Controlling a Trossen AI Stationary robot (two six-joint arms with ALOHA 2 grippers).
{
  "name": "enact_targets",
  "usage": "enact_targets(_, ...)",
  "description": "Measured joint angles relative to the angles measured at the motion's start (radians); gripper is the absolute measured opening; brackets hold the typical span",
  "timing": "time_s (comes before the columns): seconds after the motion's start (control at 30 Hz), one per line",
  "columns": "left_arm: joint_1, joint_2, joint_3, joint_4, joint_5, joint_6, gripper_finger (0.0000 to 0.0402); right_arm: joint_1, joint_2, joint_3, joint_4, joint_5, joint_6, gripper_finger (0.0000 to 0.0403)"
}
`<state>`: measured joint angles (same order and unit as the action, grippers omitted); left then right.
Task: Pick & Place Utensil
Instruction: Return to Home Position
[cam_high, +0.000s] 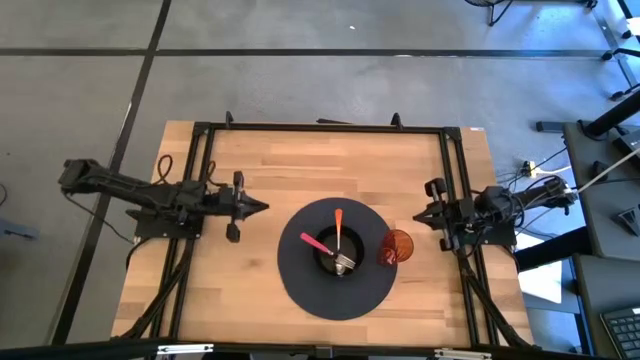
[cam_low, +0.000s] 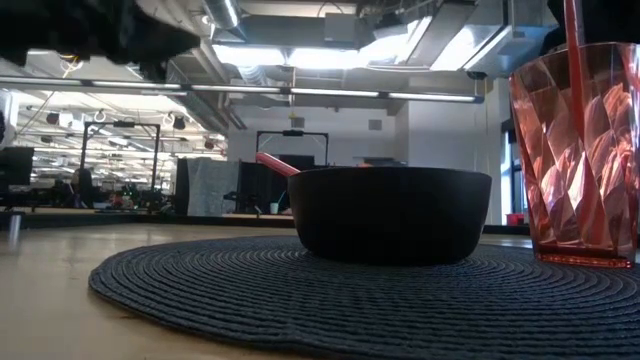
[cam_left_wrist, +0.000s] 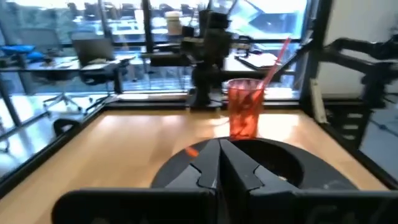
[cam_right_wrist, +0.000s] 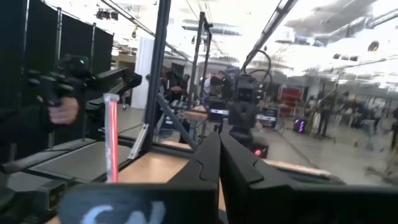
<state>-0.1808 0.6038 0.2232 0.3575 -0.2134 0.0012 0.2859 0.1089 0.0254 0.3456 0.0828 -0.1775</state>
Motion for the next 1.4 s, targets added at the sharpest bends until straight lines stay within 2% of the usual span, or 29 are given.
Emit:
enact_targets(0.1, 0.048, -0.052, -0.049, -0.005, 0.012, -0.001, 0.0001, -0.013, 0.000, 0.041, -0.065, -0.004, 0.036, 0.0001)
enact_targets(0.23, 0.022, -0.161, -0.070, -0.010, -0.007, 0.050, 0.0001, -0.017, -0.001, 0.065, -0.090, 0.005, 0.017, 0.0001)
enact_targets(0.43, -0.076, -0.324, -0.076, -0.197, -0.156, 0.100, 0.0001, -0.017, -0.001, 0.072, -0.166, 0.052, 0.052, 0.0000)
enact_targets(0.63, -0.149, -0.423, -0.149, -0.185, -0.215, 0.127, 0.0001, -0.017, -0.001, 0.057, -0.167, 0.056, 0.072, 0.0000)
enact_targets(0.77, -0.171, -0.481, -0.215, -0.196, -0.297, 0.155, 0.0001, -0.032, -0.001, 0.000, -0.101, 0.056, 0.113, 0.0000)
enact_targets(0.97, -0.172, -0.500, -0.215, -0.181, -0.293, 0.155, 0.0001, -0.130, 0.002, -0.020, -0.130, 0.056, 0.130, 0.0000)
enact_targets(1.07, -0.172, -0.503, -0.215, -0.187, -0.293, 0.167, 0.0001, -0.175, 0.002, -0.019, -0.141, 0.015, 0.133, 0.0000)
enact_targets(1.23, -0.169, -0.503, -0.215, -0.199, -0.365, 0.195, 0.0001, -0.233, 0.001, -0.018, -0.182, -0.029, 0.131, 0.0000)
enact_targets(1.4, -0.170, -0.502, -0.215, -0.233, -0.374, 0.187, 0.0001, -0.273, 0.001, -0.018, -0.215, -0.023, 0.148, 0.0001)
